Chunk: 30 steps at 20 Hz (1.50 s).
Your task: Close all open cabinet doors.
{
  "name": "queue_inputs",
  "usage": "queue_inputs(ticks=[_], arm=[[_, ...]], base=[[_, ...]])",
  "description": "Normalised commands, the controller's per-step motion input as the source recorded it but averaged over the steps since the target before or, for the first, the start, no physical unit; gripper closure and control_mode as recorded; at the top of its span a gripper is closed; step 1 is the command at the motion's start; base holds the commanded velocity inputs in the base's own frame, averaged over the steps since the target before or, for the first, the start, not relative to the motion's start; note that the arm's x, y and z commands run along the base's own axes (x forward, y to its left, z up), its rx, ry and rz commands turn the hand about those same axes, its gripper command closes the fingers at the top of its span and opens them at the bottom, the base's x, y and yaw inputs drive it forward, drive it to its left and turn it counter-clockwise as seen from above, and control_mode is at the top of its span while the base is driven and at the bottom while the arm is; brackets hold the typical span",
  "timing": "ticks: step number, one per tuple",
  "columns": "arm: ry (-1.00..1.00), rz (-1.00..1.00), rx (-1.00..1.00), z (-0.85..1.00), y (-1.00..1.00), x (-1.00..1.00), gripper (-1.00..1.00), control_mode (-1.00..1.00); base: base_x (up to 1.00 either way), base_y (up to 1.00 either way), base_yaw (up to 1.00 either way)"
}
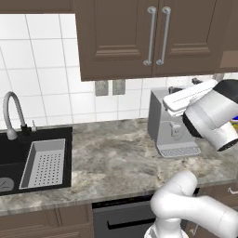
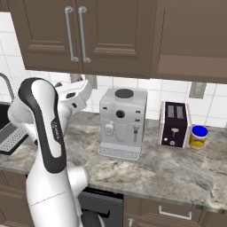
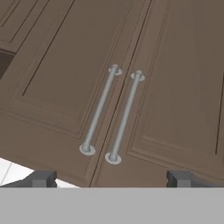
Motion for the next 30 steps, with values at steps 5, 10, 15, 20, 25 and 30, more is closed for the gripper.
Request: queue_inputs(ticks=[5,10,15,20,25,30], arm=[[0.0,-0.04,0.0,0.0,-0.06,-0.38,-1.0,-1.0],[0.02,-0.04,0.0,0.0,0.0,-0.29,-1.0,-1.0],[0.0,-0.03,0.0,0.0,0.0,-0.32,-1.0,-1.0],[0.01,-0.03,0.0,0.0,-0.01,-0.21,-1.0,1.0],[0.0,0.0,0.0,0.0,0.0,0.0,-1.0,1.0],[0.0,0.0,0.0,0.0,0.0,0.0,-1.0,1.0]], base=[[0.0,0.0,0.0],[0.0,0.0,0.0],[0.0,0.0,0.0],[-0.06,-0.02,-0.01],[-0.56,-0.24,-0.08],[-0.9,-0.42,-0.18]])
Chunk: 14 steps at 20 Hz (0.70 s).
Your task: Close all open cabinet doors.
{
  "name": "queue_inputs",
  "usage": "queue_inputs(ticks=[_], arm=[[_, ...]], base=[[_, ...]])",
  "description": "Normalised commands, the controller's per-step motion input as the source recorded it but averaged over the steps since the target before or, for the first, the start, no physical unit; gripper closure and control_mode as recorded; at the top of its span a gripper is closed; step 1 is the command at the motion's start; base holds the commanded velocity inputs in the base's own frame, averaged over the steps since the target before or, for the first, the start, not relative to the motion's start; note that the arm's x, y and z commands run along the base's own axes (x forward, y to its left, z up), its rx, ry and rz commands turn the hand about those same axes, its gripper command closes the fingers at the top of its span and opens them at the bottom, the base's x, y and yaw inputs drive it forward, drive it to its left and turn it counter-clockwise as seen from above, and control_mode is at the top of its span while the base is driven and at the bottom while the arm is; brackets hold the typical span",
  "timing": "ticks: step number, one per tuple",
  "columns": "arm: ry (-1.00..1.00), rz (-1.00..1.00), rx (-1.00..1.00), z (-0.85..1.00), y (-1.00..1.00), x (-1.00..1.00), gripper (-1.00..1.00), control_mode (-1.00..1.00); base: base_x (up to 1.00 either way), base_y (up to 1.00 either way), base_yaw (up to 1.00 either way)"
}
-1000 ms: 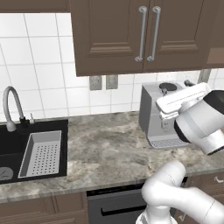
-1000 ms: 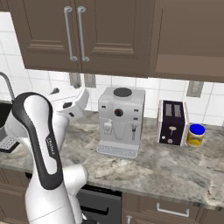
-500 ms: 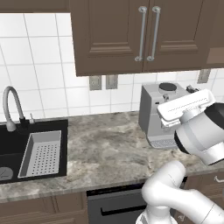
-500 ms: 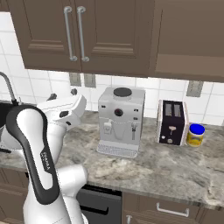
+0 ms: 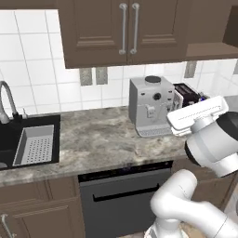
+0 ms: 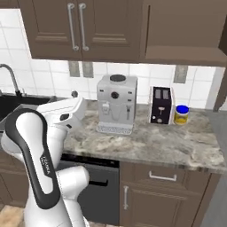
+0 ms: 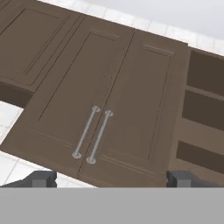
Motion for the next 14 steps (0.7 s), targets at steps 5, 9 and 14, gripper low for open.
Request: queue_inputs(ticks=[5,9,14], arm=[[0.0,0.0,0.0,0.0,0.0,0.0,-1.0,1.0],[0.0,0.0,0.0,0.0,0.0,0.0,-1.0,1.0],[0.0,0.0,0.0,0.0,0.0,0.0,-1.0,1.0]], base=[[-0.86,-0.4,-0.27],[-0.65,-0.39,-0.31],[-0.42,-0.35,-0.3]])
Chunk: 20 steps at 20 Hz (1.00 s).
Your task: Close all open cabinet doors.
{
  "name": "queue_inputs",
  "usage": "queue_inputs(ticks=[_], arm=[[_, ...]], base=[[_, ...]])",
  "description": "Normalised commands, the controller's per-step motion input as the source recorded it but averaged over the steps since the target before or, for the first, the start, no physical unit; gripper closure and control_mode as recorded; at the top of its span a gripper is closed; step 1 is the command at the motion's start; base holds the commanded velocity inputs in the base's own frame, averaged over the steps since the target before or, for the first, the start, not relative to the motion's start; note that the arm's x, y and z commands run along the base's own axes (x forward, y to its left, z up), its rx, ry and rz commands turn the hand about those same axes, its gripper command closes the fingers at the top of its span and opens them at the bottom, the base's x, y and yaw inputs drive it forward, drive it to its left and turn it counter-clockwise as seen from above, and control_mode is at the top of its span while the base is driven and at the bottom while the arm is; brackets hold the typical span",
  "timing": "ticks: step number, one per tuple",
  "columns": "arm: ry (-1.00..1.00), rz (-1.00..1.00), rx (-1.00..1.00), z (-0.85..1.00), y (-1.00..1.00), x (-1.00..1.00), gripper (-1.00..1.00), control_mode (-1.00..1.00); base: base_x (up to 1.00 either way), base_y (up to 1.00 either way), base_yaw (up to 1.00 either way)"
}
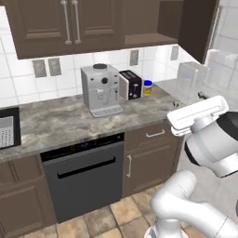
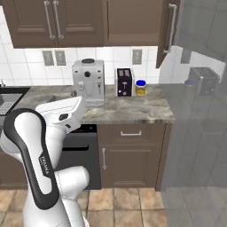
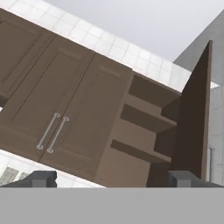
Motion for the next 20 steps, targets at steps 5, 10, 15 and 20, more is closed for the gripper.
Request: queue_inputs(ticks=[5,10,15,20], arm=[[0.0,0.0,0.0,0.0,0.0,0.0,-1.0,1.0],[0.0,0.0,0.0,0.0,0.0,0.0,-1.0,1.0],[0.0,0.0,0.0,0.0,0.0,0.0,-1.0,1.0],[0.0,0.0,0.0,0.0,0.0,0.0,-1.0,1.0]], base=[[-0.07,-0.22,-0.27],[0.0,-0.1,-0.28],[0.06,-0.08,-0.29],[0.25,-0.08,-0.27]])
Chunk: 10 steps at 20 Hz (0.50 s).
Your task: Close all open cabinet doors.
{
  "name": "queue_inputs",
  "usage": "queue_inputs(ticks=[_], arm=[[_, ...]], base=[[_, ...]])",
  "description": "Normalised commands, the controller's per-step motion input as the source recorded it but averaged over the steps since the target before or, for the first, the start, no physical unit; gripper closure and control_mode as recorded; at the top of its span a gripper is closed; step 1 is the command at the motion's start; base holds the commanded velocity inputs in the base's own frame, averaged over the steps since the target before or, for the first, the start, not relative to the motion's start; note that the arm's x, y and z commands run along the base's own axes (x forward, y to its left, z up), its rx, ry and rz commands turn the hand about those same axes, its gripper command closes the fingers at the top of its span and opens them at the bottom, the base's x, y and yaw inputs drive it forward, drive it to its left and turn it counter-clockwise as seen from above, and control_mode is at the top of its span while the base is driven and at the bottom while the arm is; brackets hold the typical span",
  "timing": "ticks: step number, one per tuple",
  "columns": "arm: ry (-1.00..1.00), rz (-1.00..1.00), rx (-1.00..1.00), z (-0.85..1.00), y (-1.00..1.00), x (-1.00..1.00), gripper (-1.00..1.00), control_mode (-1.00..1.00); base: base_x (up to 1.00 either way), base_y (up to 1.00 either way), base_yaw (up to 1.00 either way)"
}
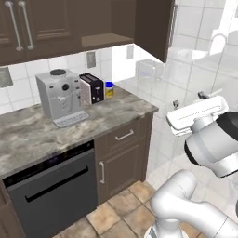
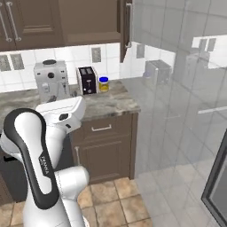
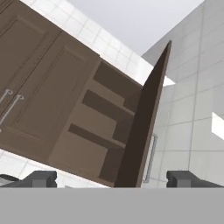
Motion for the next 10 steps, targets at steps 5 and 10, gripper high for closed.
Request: queue_inputs(ticks=[5,10], arm=[[0.0,0.0,0.0,0.0,0.0,0.0,-1.0,1.0],[0.0,0.0,0.0,0.0,0.0,0.0,-1.0,1.0]], base=[[0.48,-0.03,-0.17],[0.6,-0.07,-0.09]])
